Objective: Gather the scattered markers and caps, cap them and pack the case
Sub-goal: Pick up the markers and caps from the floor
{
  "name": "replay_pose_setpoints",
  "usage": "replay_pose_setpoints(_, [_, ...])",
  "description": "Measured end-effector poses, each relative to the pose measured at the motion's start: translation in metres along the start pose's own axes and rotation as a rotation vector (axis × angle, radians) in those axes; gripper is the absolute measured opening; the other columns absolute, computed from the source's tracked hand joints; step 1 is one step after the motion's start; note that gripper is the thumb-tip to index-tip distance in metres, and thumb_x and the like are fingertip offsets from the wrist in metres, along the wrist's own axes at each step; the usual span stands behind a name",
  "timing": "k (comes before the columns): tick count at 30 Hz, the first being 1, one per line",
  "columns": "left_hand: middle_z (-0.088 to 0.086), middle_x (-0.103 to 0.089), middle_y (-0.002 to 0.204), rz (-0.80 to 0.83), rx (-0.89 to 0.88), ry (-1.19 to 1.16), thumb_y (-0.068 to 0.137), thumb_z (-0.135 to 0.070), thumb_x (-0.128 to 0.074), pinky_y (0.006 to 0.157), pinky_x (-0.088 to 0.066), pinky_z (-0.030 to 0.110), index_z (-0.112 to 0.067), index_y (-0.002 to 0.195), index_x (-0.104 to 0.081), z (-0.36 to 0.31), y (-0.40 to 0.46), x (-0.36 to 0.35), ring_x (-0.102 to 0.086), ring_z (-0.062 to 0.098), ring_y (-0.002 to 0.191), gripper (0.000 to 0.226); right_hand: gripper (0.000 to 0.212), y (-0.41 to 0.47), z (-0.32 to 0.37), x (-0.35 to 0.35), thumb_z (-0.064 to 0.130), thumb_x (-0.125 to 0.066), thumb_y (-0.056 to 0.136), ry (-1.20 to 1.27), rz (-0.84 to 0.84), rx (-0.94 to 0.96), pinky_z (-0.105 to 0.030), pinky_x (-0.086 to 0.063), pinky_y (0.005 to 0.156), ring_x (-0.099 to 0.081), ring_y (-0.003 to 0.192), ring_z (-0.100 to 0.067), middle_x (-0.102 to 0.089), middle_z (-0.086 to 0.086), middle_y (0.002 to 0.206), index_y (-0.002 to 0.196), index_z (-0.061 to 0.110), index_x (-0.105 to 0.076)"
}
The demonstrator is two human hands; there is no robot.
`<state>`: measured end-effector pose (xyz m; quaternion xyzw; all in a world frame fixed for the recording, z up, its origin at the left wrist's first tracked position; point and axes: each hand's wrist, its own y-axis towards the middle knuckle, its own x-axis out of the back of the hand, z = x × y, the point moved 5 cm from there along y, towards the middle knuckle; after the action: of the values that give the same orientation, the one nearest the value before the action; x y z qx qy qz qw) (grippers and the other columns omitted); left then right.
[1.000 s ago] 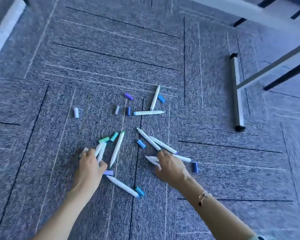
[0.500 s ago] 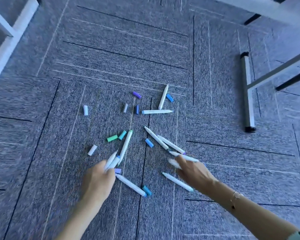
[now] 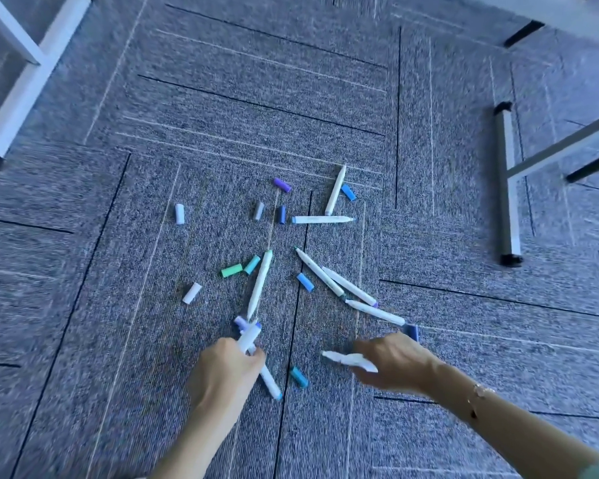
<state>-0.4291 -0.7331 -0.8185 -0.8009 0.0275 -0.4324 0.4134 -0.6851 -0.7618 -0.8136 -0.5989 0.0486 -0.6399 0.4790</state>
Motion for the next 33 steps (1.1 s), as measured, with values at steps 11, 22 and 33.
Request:
replay_pose_setpoints(11, [-0.003,-0.046,0.05,-0.056,-0.132,-0.155,0.094,-0.033,-0.054,0.029,-0.023,0.015,-0.011,0.076,-0.054,-0.015,-0.001,0.014,-0.034,0.005,0.033,0.028,0.029,0.015,0.001,0.045,0.033,-0.046,0.095,0.219,-0.439,-0.084,-0.007,-0.041,0.041,-0.043,0.044,0.003,-0.053,0.008,0.074,0.106,0.006,-0.048])
replay_pose_setpoints(22, [0.0,-0.051,0.049,-0.247,-0.177,-0.166,0.091,-0.049,-0.052,0.038,-0.03,0.021,-0.014,0.068,-0.056,-0.016,0.04,0.09,-0.046,0.016,0.038,0.042,0.037,0.008,-0.031,0.043,0.03,-0.068,0.072,-0.148,-0.422,0.001,-0.002,-0.025,0.03,-0.032,0.034,0.002,-0.059,0.006,0.054,0.1,0.009,-0.058])
replay_pose_setpoints(33, [-0.001,-0.054,0.071,-0.268,-0.294,-0.174,0.092,-0.039,-0.053,0.031,-0.027,0.017,-0.009,0.12,-0.059,-0.054,0.051,0.063,-0.038,0.005,0.042,0.042,0.037,0.041,-0.04,0.048,0.039,-0.058,0.081,0.119,-0.496,-0.157,-0.019,-0.051,0.04,-0.056,0.046,-0.004,-0.066,0.001,0.073,0.105,0.014,-0.044])
